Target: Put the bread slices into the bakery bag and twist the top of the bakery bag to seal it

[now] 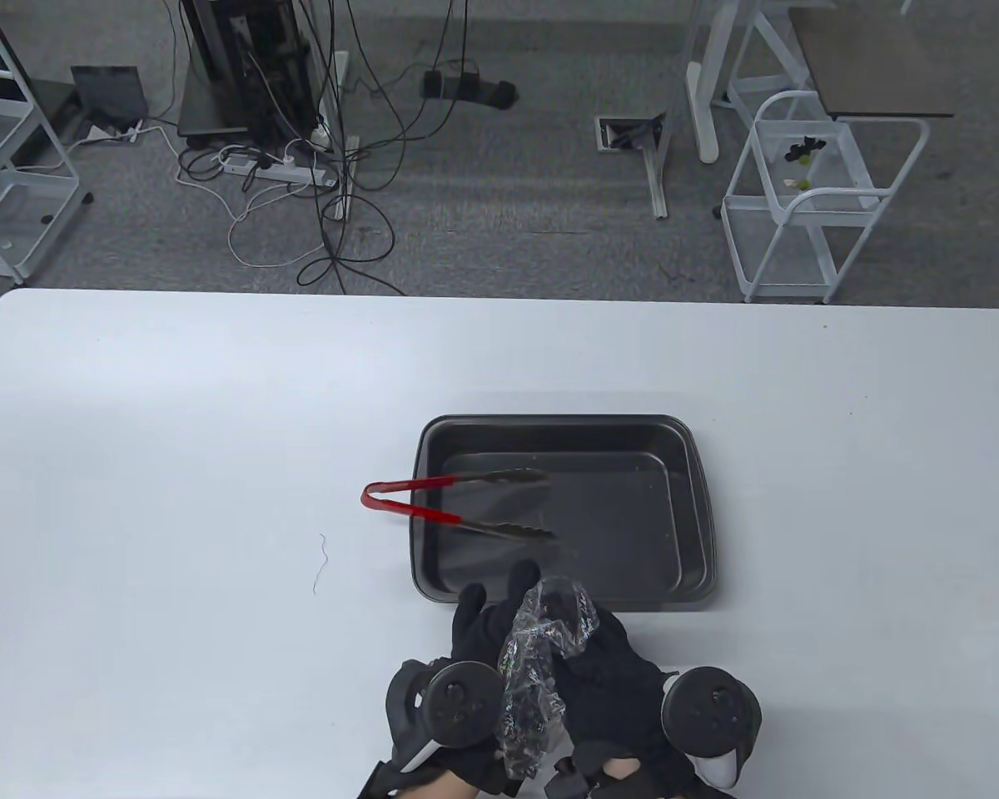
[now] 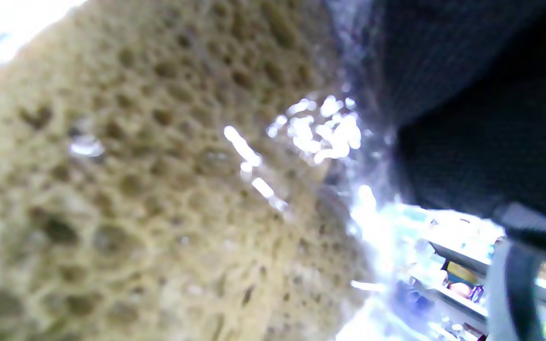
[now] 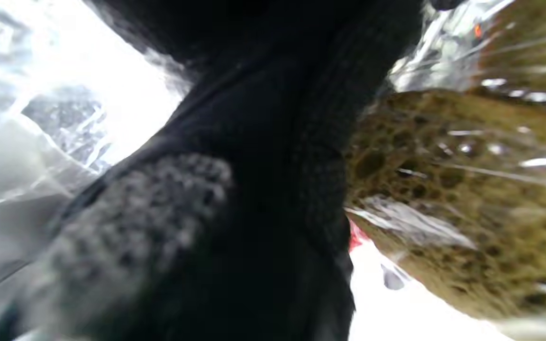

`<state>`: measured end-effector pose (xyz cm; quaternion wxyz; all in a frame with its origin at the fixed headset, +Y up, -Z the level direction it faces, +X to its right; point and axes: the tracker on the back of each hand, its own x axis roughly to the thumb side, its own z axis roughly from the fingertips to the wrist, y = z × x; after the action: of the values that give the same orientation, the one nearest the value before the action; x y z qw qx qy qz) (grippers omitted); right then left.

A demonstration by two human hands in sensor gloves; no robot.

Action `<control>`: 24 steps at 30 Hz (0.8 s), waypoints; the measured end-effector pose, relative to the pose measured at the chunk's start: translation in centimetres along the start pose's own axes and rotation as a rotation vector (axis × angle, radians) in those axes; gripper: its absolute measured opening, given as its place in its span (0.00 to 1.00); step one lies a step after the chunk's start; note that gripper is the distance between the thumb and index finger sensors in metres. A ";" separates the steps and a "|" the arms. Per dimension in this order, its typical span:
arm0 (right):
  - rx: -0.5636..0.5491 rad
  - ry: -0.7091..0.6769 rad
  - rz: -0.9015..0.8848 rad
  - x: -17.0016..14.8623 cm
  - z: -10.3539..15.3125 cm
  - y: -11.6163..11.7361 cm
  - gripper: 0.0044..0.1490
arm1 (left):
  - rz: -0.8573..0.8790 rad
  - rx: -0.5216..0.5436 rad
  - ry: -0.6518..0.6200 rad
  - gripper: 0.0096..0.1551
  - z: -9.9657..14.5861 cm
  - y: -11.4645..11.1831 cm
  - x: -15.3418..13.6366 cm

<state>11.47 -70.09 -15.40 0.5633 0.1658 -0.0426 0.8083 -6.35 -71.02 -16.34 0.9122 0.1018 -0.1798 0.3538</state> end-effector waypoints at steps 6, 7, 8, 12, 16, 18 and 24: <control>0.183 -0.009 -0.120 -1.0 -0.7 -2.0 0.36 | 0.121 -0.026 0.030 0.46 -0.3 0.4 -1.3; 0.113 0.003 -0.074 -1.0 -0.5 -2.6 0.35 | 0.143 -0.018 0.042 0.45 -0.3 0.5 -1.6; 0.083 -0.003 0.004 -1.0 -0.5 -3.0 0.33 | 0.171 -0.014 0.055 0.44 -0.4 0.6 -2.0; 0.238 -0.008 0.259 -0.6 -0.3 -2.1 0.32 | 0.286 -0.004 0.109 0.42 -0.5 0.7 -3.2; 0.272 -0.021 0.329 -0.5 -0.1 0.2 0.30 | 0.376 0.004 0.145 0.40 -0.4 0.7 -4.0; 0.301 -0.031 0.300 -0.6 -0.1 1.1 0.31 | 0.382 0.019 0.161 0.40 -0.3 0.9 -4.3; 0.303 -0.234 0.569 1.3 0.7 3.1 0.30 | 0.437 -0.010 0.158 0.44 -0.5 0.6 -4.7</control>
<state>8.39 -70.17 -13.97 0.2757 0.3206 -0.0309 0.9057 -9.87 -73.25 -18.68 0.8256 0.0279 -0.1275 0.5489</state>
